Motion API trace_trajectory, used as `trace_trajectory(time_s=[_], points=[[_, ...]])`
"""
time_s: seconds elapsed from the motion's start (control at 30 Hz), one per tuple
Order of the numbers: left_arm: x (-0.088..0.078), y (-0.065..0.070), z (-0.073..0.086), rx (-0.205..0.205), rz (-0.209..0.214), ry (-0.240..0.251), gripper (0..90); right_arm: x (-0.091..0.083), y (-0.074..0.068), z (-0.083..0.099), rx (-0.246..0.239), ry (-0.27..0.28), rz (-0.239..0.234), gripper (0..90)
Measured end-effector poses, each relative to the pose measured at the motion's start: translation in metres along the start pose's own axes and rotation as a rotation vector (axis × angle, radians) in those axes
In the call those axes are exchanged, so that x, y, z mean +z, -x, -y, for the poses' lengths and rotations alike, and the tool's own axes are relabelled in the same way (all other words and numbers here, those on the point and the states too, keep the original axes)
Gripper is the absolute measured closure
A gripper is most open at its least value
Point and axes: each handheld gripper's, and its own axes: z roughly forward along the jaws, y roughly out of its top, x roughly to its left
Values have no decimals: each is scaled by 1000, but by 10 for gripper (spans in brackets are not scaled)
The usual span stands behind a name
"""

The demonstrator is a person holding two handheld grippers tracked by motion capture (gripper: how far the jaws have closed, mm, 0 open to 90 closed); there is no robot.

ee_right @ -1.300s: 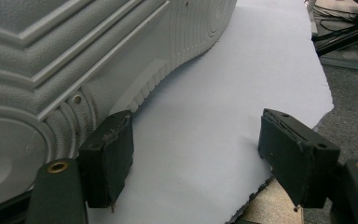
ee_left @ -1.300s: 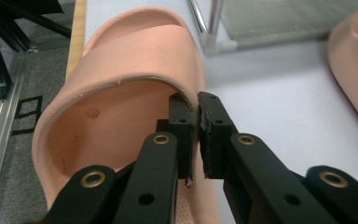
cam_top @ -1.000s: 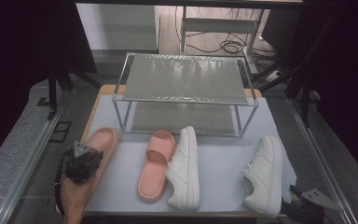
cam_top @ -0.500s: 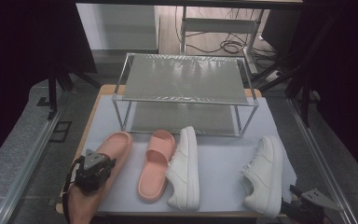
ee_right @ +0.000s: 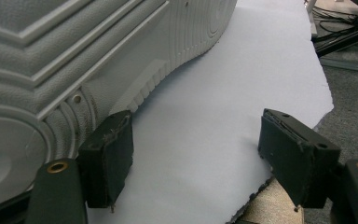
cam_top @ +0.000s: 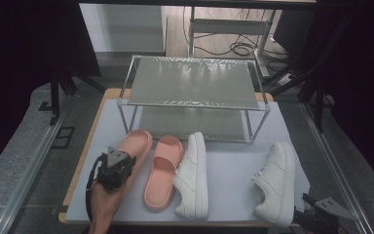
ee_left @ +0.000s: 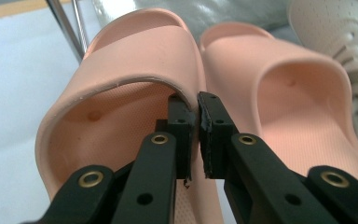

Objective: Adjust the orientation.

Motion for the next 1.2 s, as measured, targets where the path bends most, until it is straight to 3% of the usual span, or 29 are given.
trace_trajectory(time_s=[0.4,1.2], points=[[39,0,-23,12,-36,-1,841,0,0,0,1,1,0,269],[101,-2,-38,5,-59,4,839,0,0,1,0,6,0,269]])
